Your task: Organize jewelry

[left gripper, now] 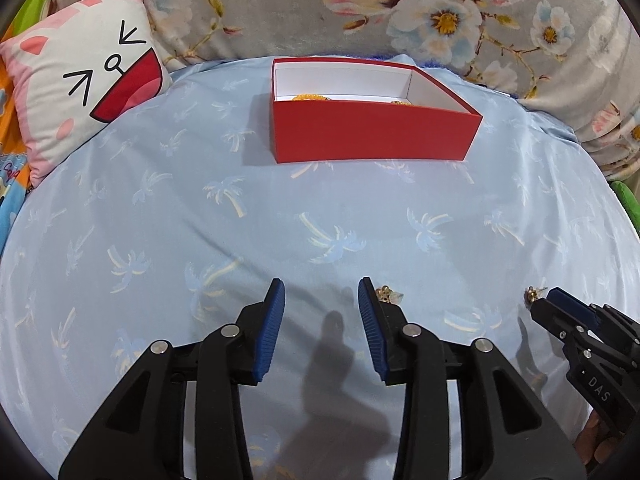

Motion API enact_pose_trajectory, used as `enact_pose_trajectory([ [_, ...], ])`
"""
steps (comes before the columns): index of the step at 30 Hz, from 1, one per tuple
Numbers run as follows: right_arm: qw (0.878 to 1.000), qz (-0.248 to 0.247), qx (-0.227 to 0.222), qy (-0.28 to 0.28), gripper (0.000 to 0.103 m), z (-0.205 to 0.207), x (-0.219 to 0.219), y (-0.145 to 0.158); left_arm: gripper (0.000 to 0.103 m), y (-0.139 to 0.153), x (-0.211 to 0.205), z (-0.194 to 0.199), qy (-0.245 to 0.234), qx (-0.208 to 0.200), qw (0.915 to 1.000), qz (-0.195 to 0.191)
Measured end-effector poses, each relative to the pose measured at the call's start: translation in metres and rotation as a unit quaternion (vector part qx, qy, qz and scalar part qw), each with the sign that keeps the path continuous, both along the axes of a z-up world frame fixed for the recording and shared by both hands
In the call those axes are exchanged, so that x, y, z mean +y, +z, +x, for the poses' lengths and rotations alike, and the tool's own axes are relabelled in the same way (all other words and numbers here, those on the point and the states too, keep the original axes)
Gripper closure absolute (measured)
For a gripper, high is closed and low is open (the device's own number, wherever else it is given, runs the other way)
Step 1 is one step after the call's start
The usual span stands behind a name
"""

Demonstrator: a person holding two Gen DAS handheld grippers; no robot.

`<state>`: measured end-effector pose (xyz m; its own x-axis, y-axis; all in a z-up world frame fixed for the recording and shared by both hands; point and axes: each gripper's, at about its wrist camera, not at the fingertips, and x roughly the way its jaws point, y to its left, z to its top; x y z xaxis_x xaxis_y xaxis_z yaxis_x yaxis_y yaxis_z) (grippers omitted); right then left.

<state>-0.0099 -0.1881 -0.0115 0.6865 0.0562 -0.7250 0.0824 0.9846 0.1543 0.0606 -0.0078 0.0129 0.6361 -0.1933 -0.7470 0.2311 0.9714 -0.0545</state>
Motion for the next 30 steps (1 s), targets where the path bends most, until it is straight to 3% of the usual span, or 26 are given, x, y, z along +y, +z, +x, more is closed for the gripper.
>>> enact_pose_trajectory([
  [7, 1.000, 0.023, 0.012, -0.005, 0.073, 0.002, -0.007, -0.005, 0.058, -0.008, 0.003, -0.005, 0.003, 0.000, 1.0000, -0.003],
  [20, 1.000, 0.022, 0.012, -0.018, 0.074, 0.012, -0.007, -0.005, 0.058, -0.013, -0.001, -0.008, -0.011, -0.003, 0.9999, -0.006],
  [25, 1.000, 0.006, 0.017, -0.026, 0.086, 0.015, -0.004, -0.006, 0.057, -0.013, -0.006, -0.009, -0.020, -0.004, 0.9998, -0.005],
  [30, 0.999, 0.012, 0.015, -0.026, 0.086, 0.015, -0.007, -0.006, 0.051, -0.012, -0.010, -0.011, -0.030, -0.007, 0.9995, -0.009],
])
